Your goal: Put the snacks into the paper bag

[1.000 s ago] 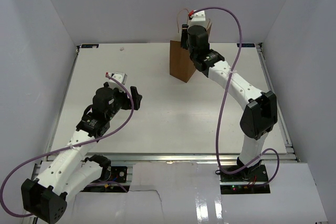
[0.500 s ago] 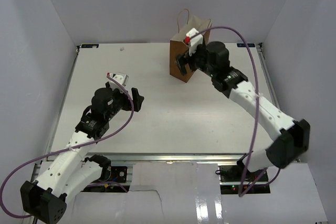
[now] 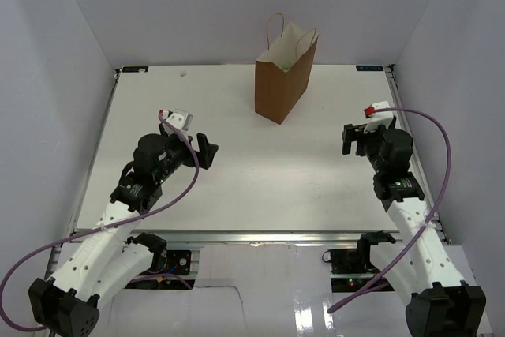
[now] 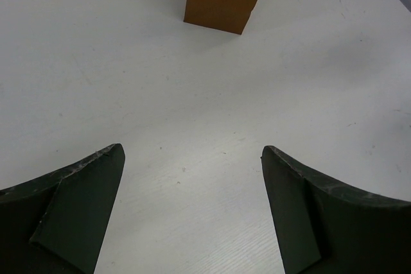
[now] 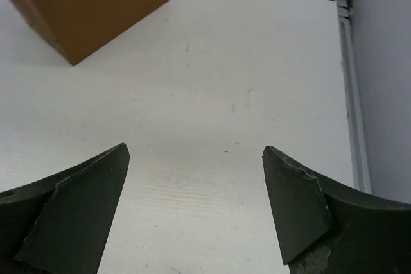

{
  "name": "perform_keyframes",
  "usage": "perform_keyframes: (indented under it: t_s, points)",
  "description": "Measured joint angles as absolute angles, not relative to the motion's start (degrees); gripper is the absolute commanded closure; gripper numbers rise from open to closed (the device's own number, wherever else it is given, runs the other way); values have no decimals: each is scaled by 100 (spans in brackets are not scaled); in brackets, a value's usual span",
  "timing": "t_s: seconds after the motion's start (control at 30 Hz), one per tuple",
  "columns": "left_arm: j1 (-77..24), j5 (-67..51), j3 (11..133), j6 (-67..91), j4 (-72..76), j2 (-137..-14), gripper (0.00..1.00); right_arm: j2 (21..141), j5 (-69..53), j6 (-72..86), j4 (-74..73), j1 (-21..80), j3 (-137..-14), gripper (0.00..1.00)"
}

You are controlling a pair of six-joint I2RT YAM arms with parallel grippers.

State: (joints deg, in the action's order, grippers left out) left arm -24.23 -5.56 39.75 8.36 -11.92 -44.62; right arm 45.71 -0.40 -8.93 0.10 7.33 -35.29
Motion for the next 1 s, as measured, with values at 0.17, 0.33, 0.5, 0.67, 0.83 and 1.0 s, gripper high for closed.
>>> perform_keyframes:
  t_s: [0.17,0.33,0.5,0.67,0.83,1.0]
  points:
    - [-2423,-519,3975,792,-1190,-4755,2,4429,292,-419,-19,327,-3481,10]
    - [-2423,-379,3955,768,-1236,-4821,2,4250,272,-130,-34,-73,-3463,10]
    - [-2423,-233,3883,753,-1247,-4733,2,3922,-148,169,-36,-534,-3328,10]
    - [-2423,-174,3881,751,-1245,-4659,2,3903,-478,346,-51,-735,-3319,10]
    - [-2423,-145,3879,751,-1245,-4580,2,3898,-663,440,-54,-906,-3319,10]
    - [-2423,-143,3879,753,-1245,-4510,2,3900,-773,506,-54,-1031,-3319,10]
